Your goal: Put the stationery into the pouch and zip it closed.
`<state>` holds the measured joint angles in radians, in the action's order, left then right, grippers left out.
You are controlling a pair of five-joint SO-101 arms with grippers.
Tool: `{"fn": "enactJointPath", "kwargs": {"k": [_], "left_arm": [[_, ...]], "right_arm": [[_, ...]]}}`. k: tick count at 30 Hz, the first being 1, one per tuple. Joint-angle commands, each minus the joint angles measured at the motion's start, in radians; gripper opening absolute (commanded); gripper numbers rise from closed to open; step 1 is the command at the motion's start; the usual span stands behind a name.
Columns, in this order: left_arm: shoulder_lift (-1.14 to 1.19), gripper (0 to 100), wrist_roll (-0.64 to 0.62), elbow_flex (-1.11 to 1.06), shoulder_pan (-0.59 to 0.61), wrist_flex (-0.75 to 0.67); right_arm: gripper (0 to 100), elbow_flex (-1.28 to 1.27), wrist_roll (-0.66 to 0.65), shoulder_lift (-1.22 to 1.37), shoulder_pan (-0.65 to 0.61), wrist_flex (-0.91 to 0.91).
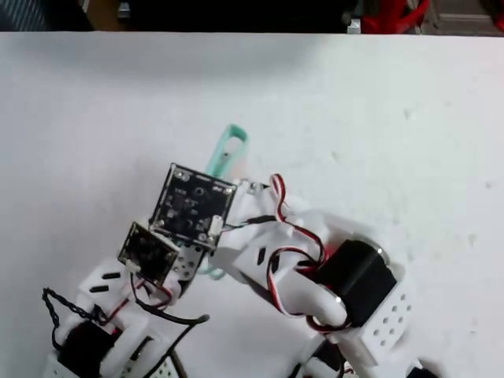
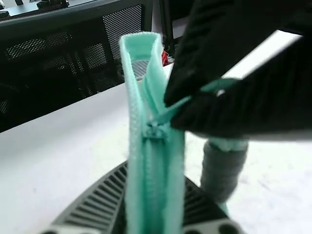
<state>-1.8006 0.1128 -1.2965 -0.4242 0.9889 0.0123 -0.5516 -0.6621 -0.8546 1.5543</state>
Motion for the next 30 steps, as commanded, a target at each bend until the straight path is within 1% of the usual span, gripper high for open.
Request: {"fn": "enactJointPath", "kwargs": {"k": [1,4,7,10,20,30], "left_arm": [[0.012,2,0.009,0.006,-0.015,0.017],[0.012,2,0.009,0.008,-0.015,0.017],[0.012,2,0.009,0.008,-0.015,0.017],[0.012,2,0.009,0.008,-0.015,0.018],[0.010,2,0.009,0.011,-0.015,0.032],[0.010,2,0.011,0.006,-0.021,0.032]], "right_arm": [[1.8,0.023,0.005,-0.027,0.070,-0.025],[1.8,0.020,0.005,-0.022,0.108,-0.025],[1.8,0.018,0.005,-0.022,0.114,-0.028],[1.8,0.018,0.005,-0.021,0.143,-0.073],[1.8,-0.049,0.009,0.077,0.306,-0.297],[1.8,-0.052,0.014,0.093,0.423,-0.360]]}}
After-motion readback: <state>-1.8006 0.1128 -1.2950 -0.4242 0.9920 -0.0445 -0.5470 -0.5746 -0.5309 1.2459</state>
